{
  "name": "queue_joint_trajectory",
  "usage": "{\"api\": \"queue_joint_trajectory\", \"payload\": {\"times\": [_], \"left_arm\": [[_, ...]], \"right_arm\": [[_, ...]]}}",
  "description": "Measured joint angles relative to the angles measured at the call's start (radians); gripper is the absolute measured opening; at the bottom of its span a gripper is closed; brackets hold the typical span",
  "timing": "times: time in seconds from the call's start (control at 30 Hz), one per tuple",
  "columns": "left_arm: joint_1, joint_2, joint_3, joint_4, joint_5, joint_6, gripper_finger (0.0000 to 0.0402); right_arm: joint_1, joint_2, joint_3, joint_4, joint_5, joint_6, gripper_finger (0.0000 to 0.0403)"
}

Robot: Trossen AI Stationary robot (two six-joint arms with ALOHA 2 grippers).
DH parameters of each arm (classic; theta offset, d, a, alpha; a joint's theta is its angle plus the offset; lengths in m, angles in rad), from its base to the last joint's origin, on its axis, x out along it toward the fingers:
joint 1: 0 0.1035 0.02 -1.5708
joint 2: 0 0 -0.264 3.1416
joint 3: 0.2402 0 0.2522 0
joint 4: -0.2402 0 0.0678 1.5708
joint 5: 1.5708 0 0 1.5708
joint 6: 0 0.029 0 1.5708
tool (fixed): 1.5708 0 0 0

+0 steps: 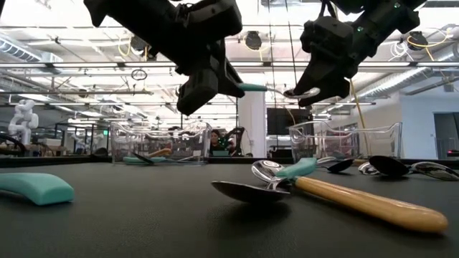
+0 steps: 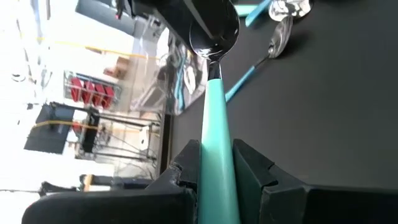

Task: Sort silverware by color (type)
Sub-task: Put the light blue spoon into the top right transparent bin

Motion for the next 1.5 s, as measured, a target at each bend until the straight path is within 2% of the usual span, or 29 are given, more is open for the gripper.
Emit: {"api": "queue_joint_trajectory", "payload": {"times": [0.1, 0.17, 0.23, 0.37, 0.4, 0.5, 0.63, 0.7, 0.87, 1.0, 1.13, 1.23, 1.37, 1.5], "left_arm": [[0.000, 0.000, 0.000, 0.022, 0.001, 0.010, 0.0048], [0.000, 0.000, 0.000, 0.029, 0.002, 0.014, 0.0048], [0.001, 0.000, 0.000, 0.032, 0.003, 0.028, 0.0048], [0.000, 0.001, -0.001, 0.025, 0.002, 0.010, 0.0048], [0.002, 0.001, -0.001, 0.023, -0.002, -0.001, 0.0049], [0.012, 0.002, -0.002, 0.024, 0.006, -0.055, 0.0060], [0.028, 0.001, 0.001, 0.044, 0.008, -0.141, 0.0105], [0.036, 0.000, 0.002, 0.041, 0.006, -0.201, 0.0134], [0.063, 0.000, 0.001, -0.026, 0.031, -0.375, 0.0196], [0.096, 0.000, -0.017, -0.047, 0.148, -0.452, 0.0220], [0.116, 0.000, -0.026, -0.048, 0.179, -0.493, 0.0221], [0.122, 0.000, -0.026, -0.047, 0.181, -0.499, 0.0218], [0.123, 0.000, -0.026, -0.044, 0.182, -0.500, 0.0216], [0.122, 0.000, -0.026, -0.050, 0.183, -0.500, 0.0216]], "right_arm": [[0.000, 0.002, 0.000, 0.000, -0.026, 0.004, 0.0207], [0.002, 0.005, 0.000, 0.003, -0.029, 0.014, 0.0181], [0.006, 0.005, 0.000, 0.003, -0.031, 0.011, 0.0140], [0.009, 0.004, 0.001, 0.004, -0.072, -0.019, 0.0029], [0.008, 0.003, 0.001, 0.004, -0.086, -0.026, 0.0018], [0.005, -0.006, 0.001, -0.003, -0.118, -0.031, 0.0015], [-0.008, -0.057, 0.005, -0.065, -0.145, -0.037, 0.0005], [-0.016, -0.100, 0.040, -0.194, -0.155, -0.044, 0.0005], [-0.034, -0.187, 0.208, -0.668, -0.169, -0.079, 0.0003], [-0.034, -0.206, 0.381, -1.018, -0.301, -0.170, 0.0002], [-0.033, -0.213, 0.503, -1.297, -0.551, -0.240, 0.0002], [-0.033, -0.227, 0.551, -1.374, -0.654, -0.280, 0.0001], [0.002, -0.268, 0.545, -1.378, -0.751, -0.366, 0.0001], [0.056, -0.299, 0.495, -1.382, -0.764, -0.343, 0.0001]]}}
